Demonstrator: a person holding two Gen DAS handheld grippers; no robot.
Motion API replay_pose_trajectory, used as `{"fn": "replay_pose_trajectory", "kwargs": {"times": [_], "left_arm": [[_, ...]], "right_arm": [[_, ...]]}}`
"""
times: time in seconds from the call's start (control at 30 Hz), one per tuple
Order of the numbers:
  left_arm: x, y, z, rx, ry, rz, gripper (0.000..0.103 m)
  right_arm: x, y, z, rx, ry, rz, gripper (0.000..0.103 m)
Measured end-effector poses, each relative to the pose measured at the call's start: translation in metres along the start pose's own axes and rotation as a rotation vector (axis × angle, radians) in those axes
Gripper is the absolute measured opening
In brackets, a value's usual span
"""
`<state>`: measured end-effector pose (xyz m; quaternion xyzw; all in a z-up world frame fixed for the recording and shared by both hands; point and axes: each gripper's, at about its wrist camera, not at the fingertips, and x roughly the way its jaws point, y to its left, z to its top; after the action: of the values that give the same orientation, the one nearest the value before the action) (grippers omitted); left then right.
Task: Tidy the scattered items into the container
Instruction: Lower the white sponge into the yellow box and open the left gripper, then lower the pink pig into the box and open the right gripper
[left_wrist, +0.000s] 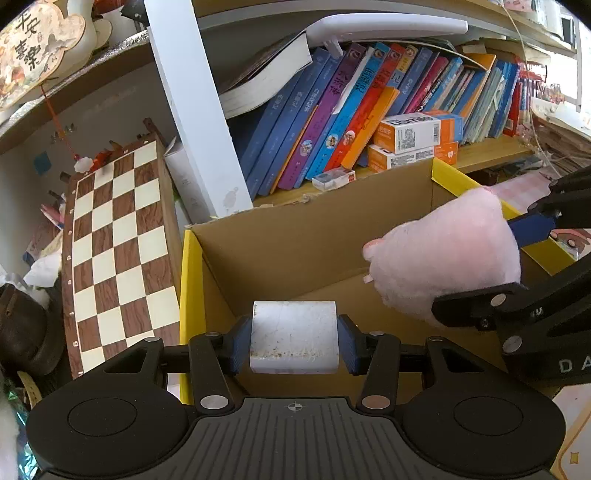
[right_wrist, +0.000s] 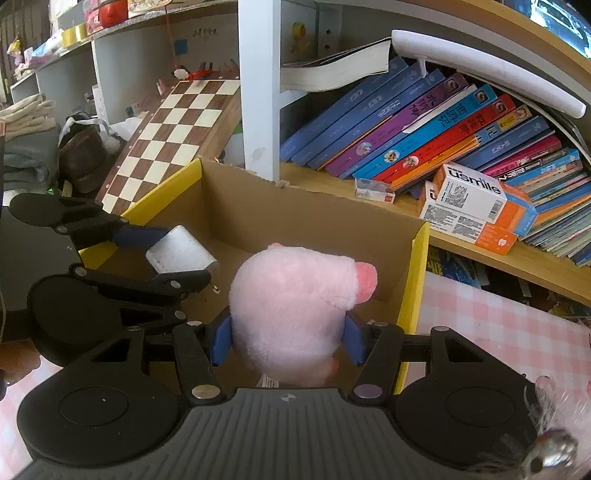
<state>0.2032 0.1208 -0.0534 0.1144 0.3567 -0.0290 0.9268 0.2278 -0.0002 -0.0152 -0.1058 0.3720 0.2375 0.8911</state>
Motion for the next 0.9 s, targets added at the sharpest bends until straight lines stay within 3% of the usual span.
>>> {"fn": "replay_pose_trajectory", "kwargs": {"times": [0.5, 0.9], "left_arm": [[-0.001, 0.002, 0.001, -0.018, -0.003, -0.002, 0.051], [-0.026, 0.002, 0.001, -0.033, -0.06, 0.014, 0.059]], "right_arm": [[0.003, -0.001, 0.0, 0.002, 0.006, -0.003, 0.056], [-0.002, 0.002, -0.001, -0.014, 0.011, -0.005, 0.056]]}}
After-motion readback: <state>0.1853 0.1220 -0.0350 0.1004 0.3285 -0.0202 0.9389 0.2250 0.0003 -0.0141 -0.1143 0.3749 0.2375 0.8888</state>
